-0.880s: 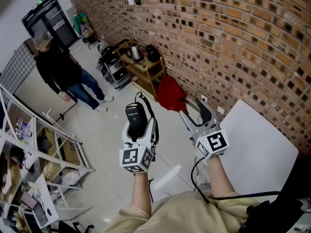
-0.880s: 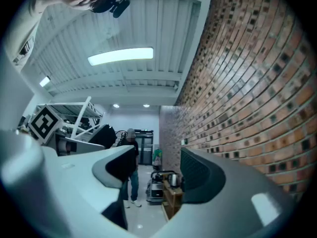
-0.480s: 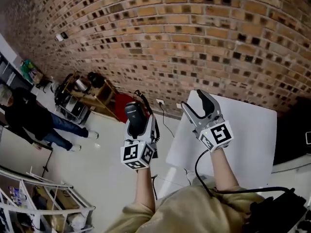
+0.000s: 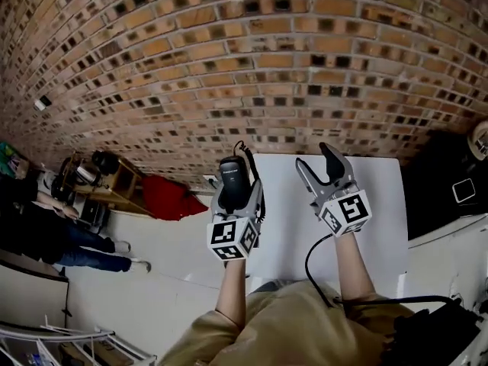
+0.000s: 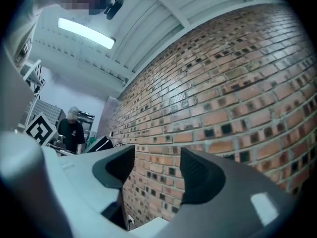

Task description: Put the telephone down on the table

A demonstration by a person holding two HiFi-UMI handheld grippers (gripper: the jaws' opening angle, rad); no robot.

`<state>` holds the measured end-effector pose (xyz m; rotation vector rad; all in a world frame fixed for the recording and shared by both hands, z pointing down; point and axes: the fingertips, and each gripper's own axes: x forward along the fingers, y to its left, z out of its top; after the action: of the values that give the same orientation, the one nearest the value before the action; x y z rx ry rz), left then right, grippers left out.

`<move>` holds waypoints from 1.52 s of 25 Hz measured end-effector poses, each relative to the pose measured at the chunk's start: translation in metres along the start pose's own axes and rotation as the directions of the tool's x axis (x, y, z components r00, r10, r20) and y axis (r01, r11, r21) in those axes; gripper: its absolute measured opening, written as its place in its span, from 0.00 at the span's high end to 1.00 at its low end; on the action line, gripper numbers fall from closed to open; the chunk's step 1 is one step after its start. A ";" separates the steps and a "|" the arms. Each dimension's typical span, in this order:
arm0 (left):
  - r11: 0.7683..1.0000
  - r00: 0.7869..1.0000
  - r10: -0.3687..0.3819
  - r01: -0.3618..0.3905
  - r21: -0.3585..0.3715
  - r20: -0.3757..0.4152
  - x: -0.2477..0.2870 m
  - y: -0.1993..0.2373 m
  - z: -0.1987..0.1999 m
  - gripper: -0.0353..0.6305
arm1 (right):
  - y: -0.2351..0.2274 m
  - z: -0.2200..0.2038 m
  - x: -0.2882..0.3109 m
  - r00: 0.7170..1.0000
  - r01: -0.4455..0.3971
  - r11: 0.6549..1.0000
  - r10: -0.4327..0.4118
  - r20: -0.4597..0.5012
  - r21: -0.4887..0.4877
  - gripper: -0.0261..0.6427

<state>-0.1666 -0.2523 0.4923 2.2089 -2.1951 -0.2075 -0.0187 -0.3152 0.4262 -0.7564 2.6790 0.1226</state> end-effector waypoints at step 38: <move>0.987 0.691 0.024 -0.129 -0.091 -0.722 0.228 0.167 -0.546 0.46 | -0.128 -0.285 -0.144 0.923 0.313 0.949 -0.313 -0.226 -0.033 0.59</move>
<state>-0.2729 -0.5248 1.0334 1.6833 -1.7378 0.4402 0.0735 -0.4037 0.7454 -1.2552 2.7217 -0.0552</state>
